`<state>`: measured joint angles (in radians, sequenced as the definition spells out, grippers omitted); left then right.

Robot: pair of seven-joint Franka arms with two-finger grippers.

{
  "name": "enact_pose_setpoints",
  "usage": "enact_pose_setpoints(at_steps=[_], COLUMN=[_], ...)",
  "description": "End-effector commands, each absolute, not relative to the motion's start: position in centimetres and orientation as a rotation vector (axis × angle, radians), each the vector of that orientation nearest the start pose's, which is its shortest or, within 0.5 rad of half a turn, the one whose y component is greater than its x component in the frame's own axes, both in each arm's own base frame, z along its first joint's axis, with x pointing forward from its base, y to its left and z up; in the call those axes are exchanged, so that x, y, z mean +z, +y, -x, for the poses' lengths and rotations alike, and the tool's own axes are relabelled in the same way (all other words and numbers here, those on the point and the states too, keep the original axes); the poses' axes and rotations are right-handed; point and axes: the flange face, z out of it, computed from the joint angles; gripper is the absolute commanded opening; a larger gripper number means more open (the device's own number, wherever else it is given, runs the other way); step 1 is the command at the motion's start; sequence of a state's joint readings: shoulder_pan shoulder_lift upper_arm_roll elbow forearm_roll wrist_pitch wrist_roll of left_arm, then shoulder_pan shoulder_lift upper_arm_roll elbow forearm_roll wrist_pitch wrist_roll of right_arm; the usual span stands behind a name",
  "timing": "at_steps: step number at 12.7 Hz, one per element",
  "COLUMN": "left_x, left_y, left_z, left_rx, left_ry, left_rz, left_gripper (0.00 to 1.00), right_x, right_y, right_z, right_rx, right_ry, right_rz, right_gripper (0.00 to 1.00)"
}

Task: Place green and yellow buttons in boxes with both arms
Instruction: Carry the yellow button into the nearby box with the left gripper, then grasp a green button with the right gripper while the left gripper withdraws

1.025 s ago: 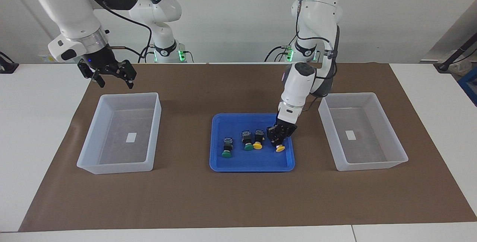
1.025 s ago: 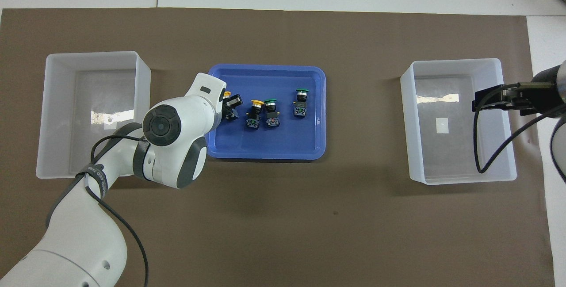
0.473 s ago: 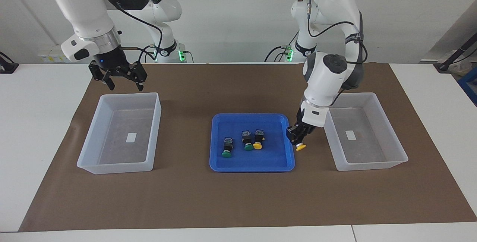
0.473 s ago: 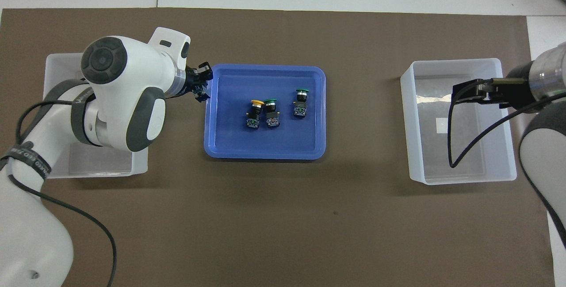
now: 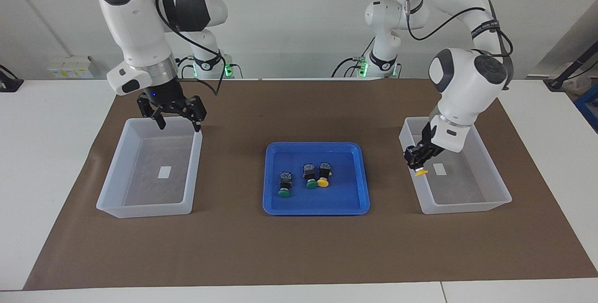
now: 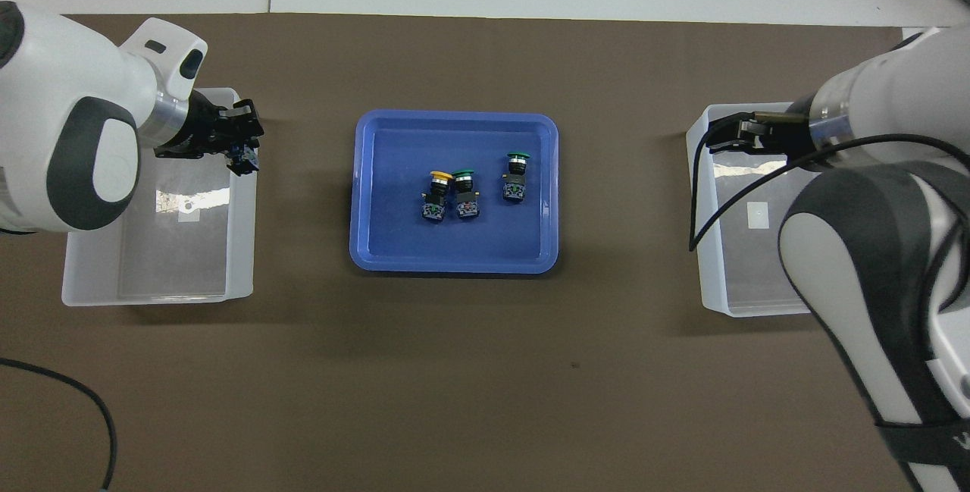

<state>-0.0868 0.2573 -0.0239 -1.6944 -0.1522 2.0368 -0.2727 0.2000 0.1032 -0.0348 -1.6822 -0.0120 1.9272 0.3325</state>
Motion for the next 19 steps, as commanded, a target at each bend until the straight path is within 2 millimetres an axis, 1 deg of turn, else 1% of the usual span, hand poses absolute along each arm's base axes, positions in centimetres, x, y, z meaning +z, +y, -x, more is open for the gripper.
enact_pose_setpoints(at_steps=[1, 2, 3, 4, 5, 6, 7, 8, 9, 10, 11, 12, 13, 14, 15, 16, 17, 18, 19], left_x=[46.0, 45.4, 44.6, 42.9, 40.5, 38.7, 37.4, 36.7, 35.9, 34.8, 33.8, 33.3, 33.2, 33.4, 33.5, 33.7, 34.3, 35.4, 36.4], left_y=[-2.7, -1.0, 0.5, 1.3, 2.1, 2.3, 2.1, 1.8, 1.6, 1.6, 1.1, 0.5, 0.3, 0.3, 0.3, 0.4, 0.3, 0.3, 0.6], left_z=[-63.4, -63.0, -62.4, -61.6, -61.0, -60.7, -60.5, -60.6, -60.8, -61.0, -61.1, -61.3, -61.4, -61.5, -61.5, -61.6, -61.9, -62.3, -62.8], left_rx=[-0.08, -0.071, -0.072, -0.095, -0.142, -0.173, -0.19, -0.202, -0.199, -0.196, -0.192, -0.195, -0.192, -0.188, -0.188, -0.185, -0.166, -0.152, -0.13], left_ry=[-0.199, -0.173, -0.151, -0.117, -0.109, -0.103, -0.09, -0.086, -0.082, -0.082, -0.074, -0.06, -0.055, -0.052, -0.052, -0.051, -0.045, -0.039, -0.037], left_rz=[3.325, 3.324, 3.321, 3.315, 3.303, 3.293, 3.287, 3.284, 3.283, 3.281, 3.28, 3.279, 3.28, 3.282, 3.282, 3.282, 3.287, 3.292, 3.297], left_gripper=[0.0, 0.0, 0.0, 0.0, 0.0, 0.0, 0.0, 0.0, 0.0, 0.0, 0.0, 0.0, 0.0, 0.04, 0.23, 0.35, 0.42, 0.5, 0.57], right_x=[51.1, 49.4, 48.3, 47.3, 46.4, 45.5, 44.0, 42.4, 41.5, 40.3, 39.4, 38.1, 36.8, 35.7, 34.6, 33.7, 33.3, 33.4, 32.8], right_y=[13.6, 15.1, 16.8, 18.5, 20.0, 21.3, 23.1, 24.5, 26.9, 28.8, 29.7, 31.4, 33.3, 33.8, 34.1, 35.0, 35.8, 35.6, 35.5], right_z=[-62.0, -62.6, -62.8, -62.8, -63.1, -63.6, -64.0, -64.5, -65.1, -64.9, -64.8, -64.3, -63.8, -63.8, -63.8, -64.1, -63.8, -64.0, -63.8], right_rx=[-0.276, -0.283, -0.293, -0.305, -0.319, -0.324, -0.308, -0.289, -0.295, -0.29, -0.307, -0.333, -0.36, -0.36, -0.353, -0.364, -0.365, -0.383, -0.368], right_ry=[0.29, 0.286, 0.279, 0.251, 0.266, 0.303, 0.32, 0.314, 0.274, 0.268, 0.293, 0.291, 0.29, 0.307, 0.296, 0.275, 0.258, 0.261, 0.275], right_rz=[3.104, 3.107, 3.107, 3.126, 3.122, 3.112, 3.113, 3.121, 3.123, 3.128, 3.133, 3.144, 3.136, 3.134, 3.148, 3.154, 3.15, 3.139, 3.141], right_gripper=[1.0, 1.0, 1.0, 1.0, 1.0, 1.0, 1.0, 1.0, 1.0, 1.0, 1.0, 1.0, 1.0, 1.0, 1.0, 1.0, 1.0, 1.0, 1.0])
